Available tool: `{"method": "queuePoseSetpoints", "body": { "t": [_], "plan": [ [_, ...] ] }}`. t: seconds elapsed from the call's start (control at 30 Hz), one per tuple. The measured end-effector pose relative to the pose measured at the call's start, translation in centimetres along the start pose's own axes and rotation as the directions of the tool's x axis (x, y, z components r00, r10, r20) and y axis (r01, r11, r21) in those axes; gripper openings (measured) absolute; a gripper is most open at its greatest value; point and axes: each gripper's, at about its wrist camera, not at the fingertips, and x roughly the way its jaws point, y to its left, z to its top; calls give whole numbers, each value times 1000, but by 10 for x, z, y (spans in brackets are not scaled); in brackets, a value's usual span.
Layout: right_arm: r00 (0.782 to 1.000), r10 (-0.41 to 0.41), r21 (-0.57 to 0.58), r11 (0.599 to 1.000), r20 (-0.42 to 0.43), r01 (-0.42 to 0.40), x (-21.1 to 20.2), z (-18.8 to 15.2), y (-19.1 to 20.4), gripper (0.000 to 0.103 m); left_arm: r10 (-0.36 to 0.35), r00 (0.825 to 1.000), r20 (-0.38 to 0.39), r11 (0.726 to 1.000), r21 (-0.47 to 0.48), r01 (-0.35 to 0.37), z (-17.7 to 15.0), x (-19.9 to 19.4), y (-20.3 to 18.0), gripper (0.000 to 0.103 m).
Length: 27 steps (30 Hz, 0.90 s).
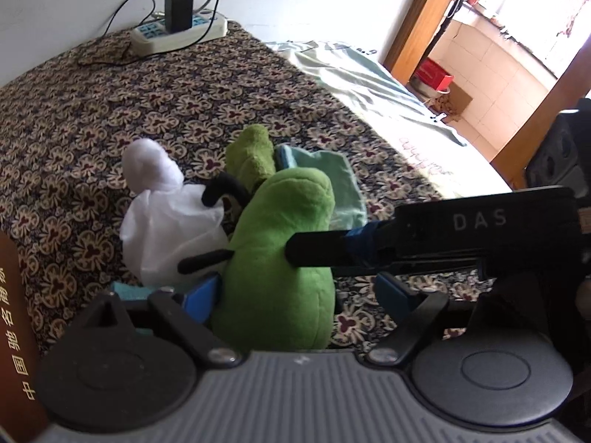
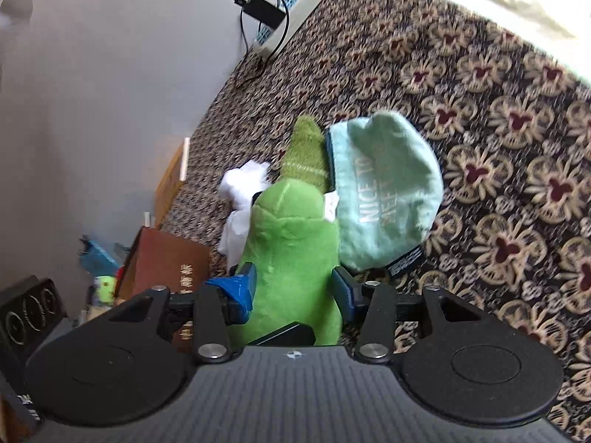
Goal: Organize soft objects
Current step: 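Grasp the green pickle-shaped plush with the left gripper, then carry the green plush into the cardboard box and open the left gripper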
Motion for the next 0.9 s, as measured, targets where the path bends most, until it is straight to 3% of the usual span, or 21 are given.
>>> {"method": "queuePoseSetpoints", "body": {
  "t": [0.27, 0.47, 0.67, 0.9],
  "plan": [
    [998, -21, -111, 993, 59, 28, -30, -14, 20, 28, -54, 998, 23, 998, 21, 54, -6, -19, -15, 81],
    [993, -2, -183, 983, 120, 24, -47, -28, 47, 28, -88, 992, 89, 996, 36, 85, -10, -51, -18, 81],
    [988, 26, -283, 959, 155, 20, -49, -44, 85, 29, -76, 983, 169, 997, 32, 72, -20, -90, -9, 81],
    [986, 90, -373, 927, 144, -30, -28, -62, 137, 29, -39, 961, 273, 999, -25, 48, -40, -148, 30, 81]
  ]
}}
